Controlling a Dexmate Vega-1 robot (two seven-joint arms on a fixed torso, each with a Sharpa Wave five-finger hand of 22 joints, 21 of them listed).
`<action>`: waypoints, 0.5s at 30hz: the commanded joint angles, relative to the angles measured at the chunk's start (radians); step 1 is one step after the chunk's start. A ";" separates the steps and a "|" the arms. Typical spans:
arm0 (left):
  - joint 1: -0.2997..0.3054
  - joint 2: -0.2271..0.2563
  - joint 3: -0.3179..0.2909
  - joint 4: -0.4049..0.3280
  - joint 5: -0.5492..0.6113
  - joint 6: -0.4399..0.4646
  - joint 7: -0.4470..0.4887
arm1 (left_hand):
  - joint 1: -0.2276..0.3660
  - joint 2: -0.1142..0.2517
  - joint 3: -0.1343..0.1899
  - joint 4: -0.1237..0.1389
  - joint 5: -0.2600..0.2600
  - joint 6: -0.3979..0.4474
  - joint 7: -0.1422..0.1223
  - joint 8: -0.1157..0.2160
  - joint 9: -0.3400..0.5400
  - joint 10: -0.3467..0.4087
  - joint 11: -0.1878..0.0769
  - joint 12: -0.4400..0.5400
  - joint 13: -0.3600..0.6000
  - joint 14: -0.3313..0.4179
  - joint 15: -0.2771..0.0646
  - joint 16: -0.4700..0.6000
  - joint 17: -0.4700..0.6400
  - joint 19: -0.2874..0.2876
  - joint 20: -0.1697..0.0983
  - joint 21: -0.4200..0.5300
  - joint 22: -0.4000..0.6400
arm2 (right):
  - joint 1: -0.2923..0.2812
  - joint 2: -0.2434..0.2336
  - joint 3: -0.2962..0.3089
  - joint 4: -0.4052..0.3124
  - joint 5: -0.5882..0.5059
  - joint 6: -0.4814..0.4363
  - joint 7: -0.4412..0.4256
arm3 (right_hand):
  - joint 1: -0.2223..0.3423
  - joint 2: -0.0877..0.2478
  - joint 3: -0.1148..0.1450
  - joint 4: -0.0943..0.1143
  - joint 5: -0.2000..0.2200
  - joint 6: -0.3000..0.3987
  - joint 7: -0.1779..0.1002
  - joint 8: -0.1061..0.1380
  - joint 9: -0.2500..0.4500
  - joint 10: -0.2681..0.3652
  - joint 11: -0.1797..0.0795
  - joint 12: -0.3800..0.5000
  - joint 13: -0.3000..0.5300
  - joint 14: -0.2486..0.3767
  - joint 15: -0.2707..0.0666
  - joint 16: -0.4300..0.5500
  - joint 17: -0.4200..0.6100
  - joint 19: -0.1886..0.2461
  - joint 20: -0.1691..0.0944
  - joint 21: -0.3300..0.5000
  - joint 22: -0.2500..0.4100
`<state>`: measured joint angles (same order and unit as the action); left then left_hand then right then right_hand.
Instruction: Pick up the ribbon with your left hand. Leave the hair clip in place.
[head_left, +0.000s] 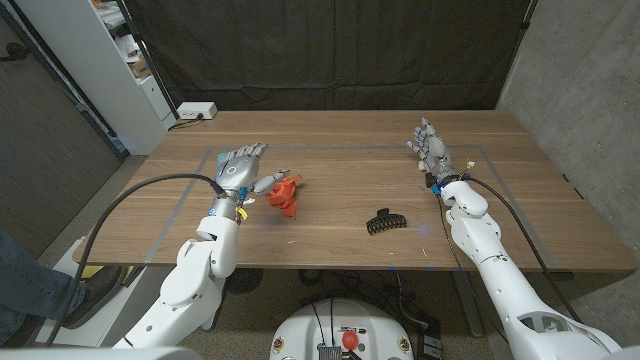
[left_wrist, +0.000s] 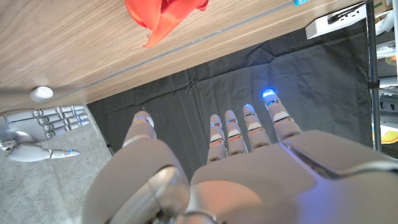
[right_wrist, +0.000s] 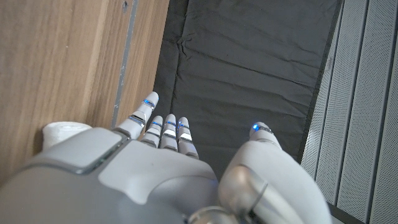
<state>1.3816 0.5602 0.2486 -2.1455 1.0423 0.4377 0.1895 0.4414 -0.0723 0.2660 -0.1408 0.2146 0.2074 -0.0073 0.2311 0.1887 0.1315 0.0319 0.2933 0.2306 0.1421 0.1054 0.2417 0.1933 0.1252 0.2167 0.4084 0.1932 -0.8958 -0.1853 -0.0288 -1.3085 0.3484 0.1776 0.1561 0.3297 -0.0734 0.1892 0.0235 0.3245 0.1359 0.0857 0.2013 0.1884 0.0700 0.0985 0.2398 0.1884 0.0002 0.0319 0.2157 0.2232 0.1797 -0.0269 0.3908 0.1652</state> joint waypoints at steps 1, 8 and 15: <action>-0.022 0.006 0.040 0.026 0.025 0.042 -0.031 | 0.017 0.002 0.002 -0.007 0.005 0.003 -0.001 -0.002 0.004 0.001 -0.003 0.000 0.004 0.002 -0.001 0.002 0.002 0.011 0.001 0.009 0.002 | -0.007 -0.003 0.004 -0.013 0.002 -0.003 -0.003 | 0.000 0.011 0.002 -0.003 0.006 0.011 0.000 0.006 0.001 0.006 0.002 -0.008 0.002 0.009 0.005 0.009 -0.001 0.006 0.002 -0.005 0.002; -0.028 0.013 0.055 0.030 0.027 0.050 -0.043 | 0.026 0.005 0.006 -0.009 0.006 0.002 -0.004 -0.005 0.004 0.006 -0.009 0.002 0.006 0.003 -0.001 0.000 0.003 0.021 0.002 0.009 0.000 | -0.003 -0.005 0.005 -0.009 0.002 -0.003 -0.002 | 0.000 0.011 0.002 -0.004 0.006 0.011 0.000 0.006 0.001 0.006 0.002 -0.009 0.002 0.009 0.005 0.008 -0.001 0.007 0.003 -0.008 0.003; -0.034 0.016 0.064 0.038 0.020 0.057 -0.057 | 0.032 0.006 0.008 -0.011 0.007 0.006 -0.002 -0.004 0.004 0.007 -0.009 0.002 0.007 0.004 -0.001 0.000 0.003 0.027 0.002 0.008 -0.001 | 0.001 -0.006 0.004 -0.007 0.001 -0.007 0.001 | 0.000 0.012 0.001 -0.004 0.006 0.012 0.001 0.005 0.001 0.007 0.002 -0.011 0.002 0.009 0.006 0.008 -0.002 0.008 0.002 -0.011 0.003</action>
<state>1.3584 0.5704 0.2936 -2.1198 1.0636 0.4796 0.1536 0.4574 -0.0642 0.2703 -0.1449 0.2146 0.2073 -0.0072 0.2311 0.1886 0.1352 0.0284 0.2933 0.2350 0.1421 0.1053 0.2417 0.1932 0.1449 0.2146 0.4084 0.1905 -0.8997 -0.1887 -0.0250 -1.3170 0.3501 0.1771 0.1545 0.3236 -0.0673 0.1892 0.0236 0.3245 0.1359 0.0857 0.2012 0.1883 0.0699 0.0984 0.2322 0.1883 0.0057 0.0375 0.2157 0.2183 0.1796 -0.0269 0.3841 0.1651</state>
